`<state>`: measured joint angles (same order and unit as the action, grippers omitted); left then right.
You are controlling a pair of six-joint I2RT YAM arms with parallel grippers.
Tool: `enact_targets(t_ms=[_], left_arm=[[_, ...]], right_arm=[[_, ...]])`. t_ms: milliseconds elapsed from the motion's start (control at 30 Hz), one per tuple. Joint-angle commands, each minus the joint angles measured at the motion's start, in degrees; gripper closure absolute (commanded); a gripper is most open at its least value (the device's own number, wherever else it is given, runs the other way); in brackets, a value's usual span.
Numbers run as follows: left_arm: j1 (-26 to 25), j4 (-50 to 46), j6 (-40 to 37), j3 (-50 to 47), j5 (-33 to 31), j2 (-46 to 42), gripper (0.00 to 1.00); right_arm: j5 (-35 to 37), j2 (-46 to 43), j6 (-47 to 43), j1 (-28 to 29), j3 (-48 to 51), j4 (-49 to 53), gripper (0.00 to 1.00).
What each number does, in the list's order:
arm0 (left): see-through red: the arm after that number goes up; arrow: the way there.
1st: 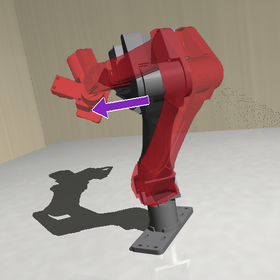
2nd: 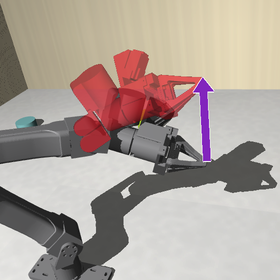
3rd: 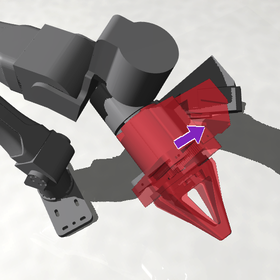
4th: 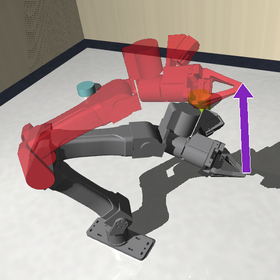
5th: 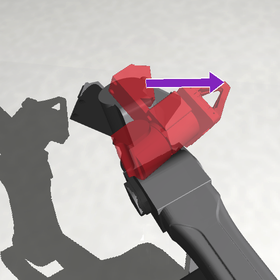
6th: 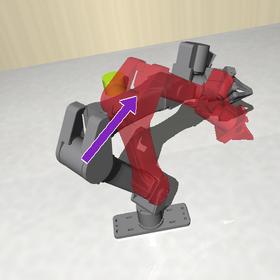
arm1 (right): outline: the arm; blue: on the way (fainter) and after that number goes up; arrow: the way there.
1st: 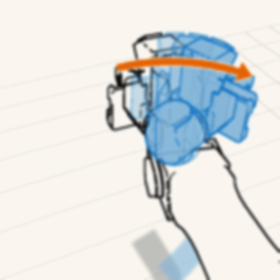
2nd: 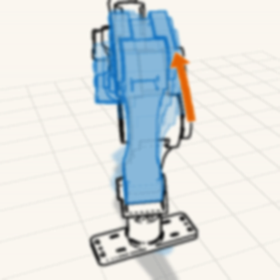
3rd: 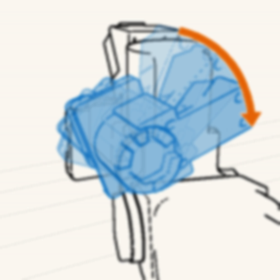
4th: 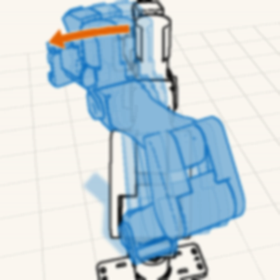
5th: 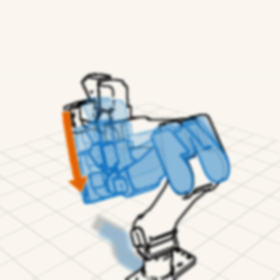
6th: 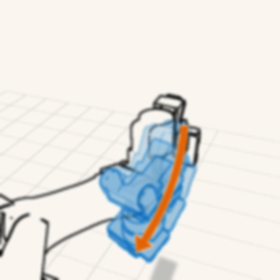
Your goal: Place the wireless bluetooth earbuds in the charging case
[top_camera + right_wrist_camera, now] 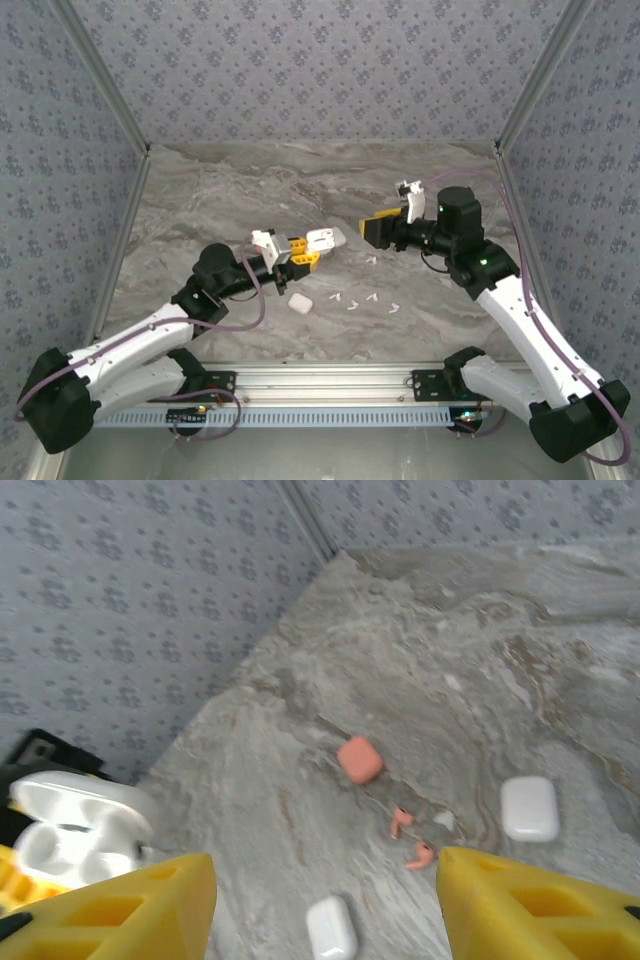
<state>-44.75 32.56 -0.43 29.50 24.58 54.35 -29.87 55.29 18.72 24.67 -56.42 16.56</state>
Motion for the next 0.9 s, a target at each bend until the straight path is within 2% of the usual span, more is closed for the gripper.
enact_targets(t_ms=[0,400,600,867], left_arm=[[-0.3,3.6,-1.9,1.3,-0.6,0.4,1.00],[-0.3,2.6,-2.6,2.3,-0.2,1.2,1.00],[-0.3,2.5,-2.4,2.4,-0.4,0.9,1.00],[-0.3,2.5,-2.3,2.4,-0.5,0.9,1.00]], right_arm=[[-1.4,-1.1,3.1,2.0,-3.2,-4.3,0.37],[3.2,6.2,2.0,10.8,-9.6,1.0,0.37],[6.2,7.8,0.7,12.4,-9.9,3.7,0.38],[6.6,9.0,0.1,12.9,-10.3,5.9,0.42]])
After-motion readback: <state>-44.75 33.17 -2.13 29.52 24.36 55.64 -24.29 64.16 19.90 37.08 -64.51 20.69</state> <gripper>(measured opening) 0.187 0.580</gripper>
